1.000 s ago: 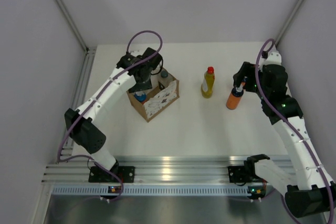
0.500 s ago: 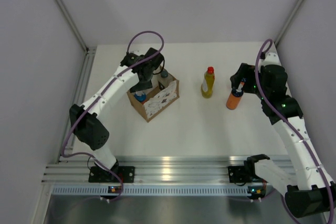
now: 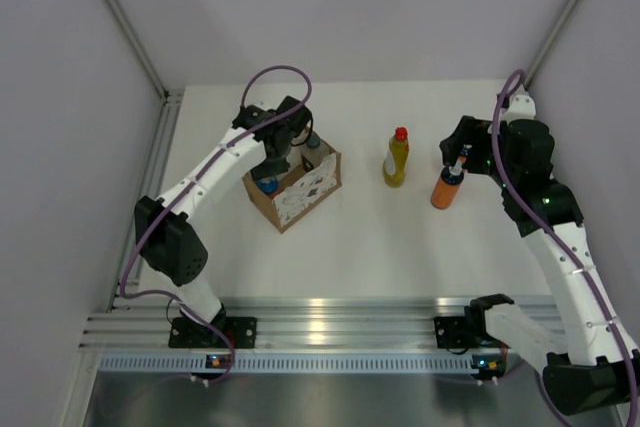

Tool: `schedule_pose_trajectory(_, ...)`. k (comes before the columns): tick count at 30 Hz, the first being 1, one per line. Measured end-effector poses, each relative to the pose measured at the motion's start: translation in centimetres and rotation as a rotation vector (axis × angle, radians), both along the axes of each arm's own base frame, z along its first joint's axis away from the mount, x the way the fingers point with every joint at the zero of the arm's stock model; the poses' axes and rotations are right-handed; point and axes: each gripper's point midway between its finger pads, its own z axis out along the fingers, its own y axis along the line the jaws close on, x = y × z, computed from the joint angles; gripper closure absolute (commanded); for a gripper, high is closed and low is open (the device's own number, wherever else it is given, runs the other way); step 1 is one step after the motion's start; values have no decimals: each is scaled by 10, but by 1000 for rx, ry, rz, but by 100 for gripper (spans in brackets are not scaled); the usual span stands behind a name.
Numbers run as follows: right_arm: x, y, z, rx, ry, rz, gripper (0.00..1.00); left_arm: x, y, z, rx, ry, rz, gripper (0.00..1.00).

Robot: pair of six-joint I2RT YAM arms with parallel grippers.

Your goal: Take the personal care products out of the canvas bag

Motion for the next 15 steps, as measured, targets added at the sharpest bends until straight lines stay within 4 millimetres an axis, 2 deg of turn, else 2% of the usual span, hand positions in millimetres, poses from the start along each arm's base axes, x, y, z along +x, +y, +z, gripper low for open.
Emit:
schedule_pose_trajectory(5, 0, 0, 0, 0, 1, 2, 18, 1, -1, -1, -5, -6, 3, 66)
schedule_pose_trajectory(13, 0, 1, 0, 1, 1, 3, 18, 3, -1, -3, -8, -13, 4, 66)
schedule_pose_trajectory(15, 0, 1, 0, 1, 1, 3, 18, 3, -2, -3, -10, -17, 5, 71)
